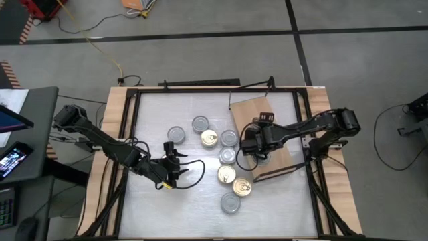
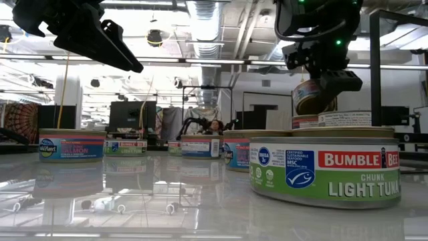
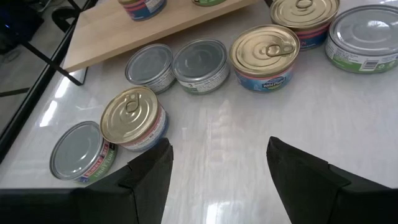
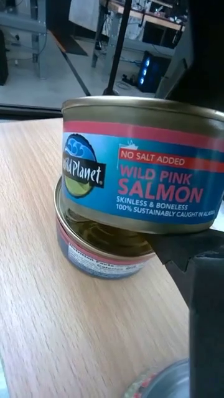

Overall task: Stack canned seafood by type on shelf
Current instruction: Stack the blue tuna can on top of the other blue tuna can on the shelf

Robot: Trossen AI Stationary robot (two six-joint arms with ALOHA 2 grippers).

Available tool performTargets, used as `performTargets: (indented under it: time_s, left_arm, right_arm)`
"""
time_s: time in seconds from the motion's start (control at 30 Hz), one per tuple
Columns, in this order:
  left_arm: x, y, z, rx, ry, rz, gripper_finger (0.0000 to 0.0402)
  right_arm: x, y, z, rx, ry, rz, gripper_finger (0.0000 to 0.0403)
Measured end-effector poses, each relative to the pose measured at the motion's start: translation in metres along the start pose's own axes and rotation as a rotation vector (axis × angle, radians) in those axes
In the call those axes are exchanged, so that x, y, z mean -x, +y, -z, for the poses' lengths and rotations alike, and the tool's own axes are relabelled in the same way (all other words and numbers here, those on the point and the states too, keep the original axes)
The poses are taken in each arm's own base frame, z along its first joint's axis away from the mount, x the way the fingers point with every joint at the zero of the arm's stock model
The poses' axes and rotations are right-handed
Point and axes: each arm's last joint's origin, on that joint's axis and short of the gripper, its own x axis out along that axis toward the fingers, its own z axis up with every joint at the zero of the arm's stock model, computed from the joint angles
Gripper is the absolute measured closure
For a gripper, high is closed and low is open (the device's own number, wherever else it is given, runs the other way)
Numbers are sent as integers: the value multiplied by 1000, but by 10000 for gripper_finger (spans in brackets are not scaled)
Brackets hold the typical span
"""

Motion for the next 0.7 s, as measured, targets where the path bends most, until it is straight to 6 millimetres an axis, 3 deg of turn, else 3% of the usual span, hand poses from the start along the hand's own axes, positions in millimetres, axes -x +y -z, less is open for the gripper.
performTargets:
  time_s: [0.47,0.7]
  left_arm:
    - [0,0,0,0,1,6,153]
    - [0,0,0,0,1,6,153]
  right_arm:
    - [0,3,0,3,11,-59,43]
    - [0,2,0,27,11,-47,43]
